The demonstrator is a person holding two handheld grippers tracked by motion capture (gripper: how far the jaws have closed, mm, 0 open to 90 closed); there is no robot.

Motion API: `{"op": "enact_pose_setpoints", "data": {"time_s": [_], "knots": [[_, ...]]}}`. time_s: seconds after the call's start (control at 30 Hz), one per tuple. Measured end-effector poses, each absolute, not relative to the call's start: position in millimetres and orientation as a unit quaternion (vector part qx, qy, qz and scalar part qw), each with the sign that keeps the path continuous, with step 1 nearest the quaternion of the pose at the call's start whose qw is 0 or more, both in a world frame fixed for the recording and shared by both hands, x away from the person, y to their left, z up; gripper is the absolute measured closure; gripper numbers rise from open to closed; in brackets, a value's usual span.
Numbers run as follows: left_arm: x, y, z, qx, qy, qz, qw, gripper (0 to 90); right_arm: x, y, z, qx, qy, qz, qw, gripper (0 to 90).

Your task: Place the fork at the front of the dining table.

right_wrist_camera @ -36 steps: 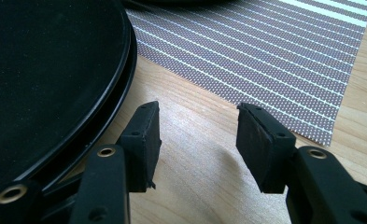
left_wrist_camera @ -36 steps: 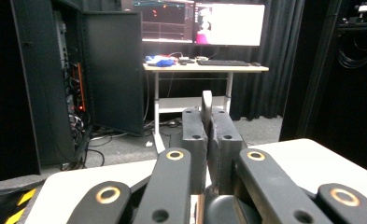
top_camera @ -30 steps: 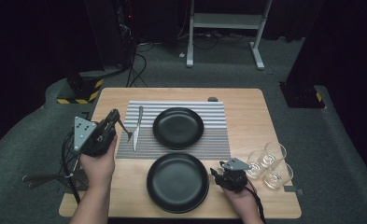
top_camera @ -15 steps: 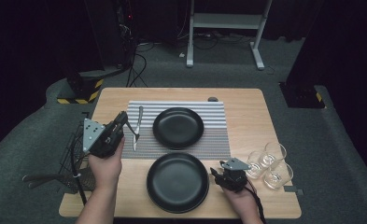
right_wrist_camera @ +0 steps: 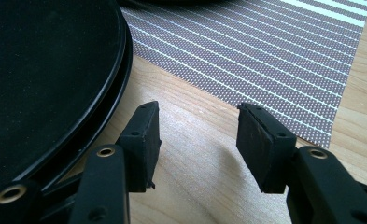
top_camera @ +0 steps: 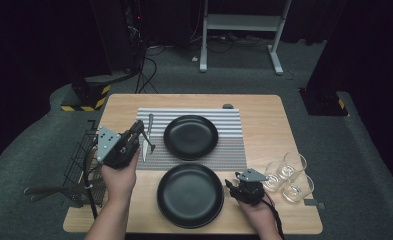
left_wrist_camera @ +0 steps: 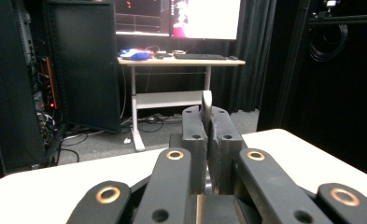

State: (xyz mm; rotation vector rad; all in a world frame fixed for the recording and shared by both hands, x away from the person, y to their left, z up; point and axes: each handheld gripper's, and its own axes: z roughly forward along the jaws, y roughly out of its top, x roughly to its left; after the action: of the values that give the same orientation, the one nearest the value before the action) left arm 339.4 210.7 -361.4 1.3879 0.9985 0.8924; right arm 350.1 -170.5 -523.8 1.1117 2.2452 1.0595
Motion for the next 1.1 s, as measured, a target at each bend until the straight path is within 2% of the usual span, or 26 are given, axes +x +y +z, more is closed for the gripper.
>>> {"op": "enact_pose_setpoints", "data": {"time_s": [0.57, 0.9, 1.1], "knots": [[342.8, 195.7, -363.2, 0.6, 0.405, 0.37, 0.583, 86.3, 349.7, -176.2, -521.1, 0.405, 0.795, 0.401, 0.207, 49.3], [345.3, 185.6, -366.1, 0.612, 0.395, 0.366, 0.579, 86.3, 351.3, -178.3, -507.9, 0.402, 0.781, 0.425, 0.221, 42.6], [346.9, 182.3, -368.2, 0.613, 0.395, 0.361, 0.581, 86.3, 354.2, -173.6, -502.8, 0.403, 0.777, 0.43, 0.222, 41.8]]}}
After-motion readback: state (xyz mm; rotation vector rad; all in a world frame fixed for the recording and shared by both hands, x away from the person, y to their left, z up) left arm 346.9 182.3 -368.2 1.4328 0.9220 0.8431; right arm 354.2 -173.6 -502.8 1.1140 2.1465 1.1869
